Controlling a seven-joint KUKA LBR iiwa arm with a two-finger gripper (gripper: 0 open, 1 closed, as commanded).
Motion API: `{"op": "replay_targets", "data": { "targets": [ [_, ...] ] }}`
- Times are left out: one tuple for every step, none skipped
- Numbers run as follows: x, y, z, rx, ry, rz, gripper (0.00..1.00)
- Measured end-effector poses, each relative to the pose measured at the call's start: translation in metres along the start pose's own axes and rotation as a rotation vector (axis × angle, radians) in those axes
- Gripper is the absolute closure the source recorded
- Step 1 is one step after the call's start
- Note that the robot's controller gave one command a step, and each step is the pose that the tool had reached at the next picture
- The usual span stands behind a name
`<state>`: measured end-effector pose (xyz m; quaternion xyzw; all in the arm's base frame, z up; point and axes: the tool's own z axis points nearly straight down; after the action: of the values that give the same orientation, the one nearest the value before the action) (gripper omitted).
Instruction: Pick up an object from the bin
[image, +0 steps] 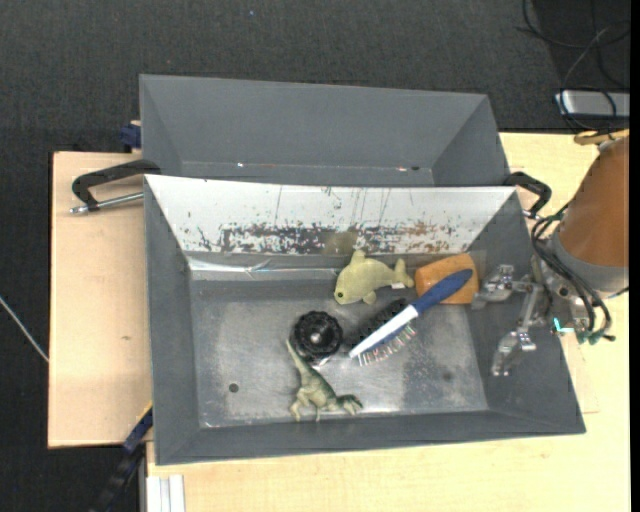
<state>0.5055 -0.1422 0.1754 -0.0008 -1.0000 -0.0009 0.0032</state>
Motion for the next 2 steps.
{"op": "replay_targets", "data": {
  "targets": [
    [-0.019,0.076,0.096,-0.002,-0.002,-0.245,0.00],
    [-0.054,0.109,0.097,0.001,-0.011,-0.203,0.00]
  ]
}}
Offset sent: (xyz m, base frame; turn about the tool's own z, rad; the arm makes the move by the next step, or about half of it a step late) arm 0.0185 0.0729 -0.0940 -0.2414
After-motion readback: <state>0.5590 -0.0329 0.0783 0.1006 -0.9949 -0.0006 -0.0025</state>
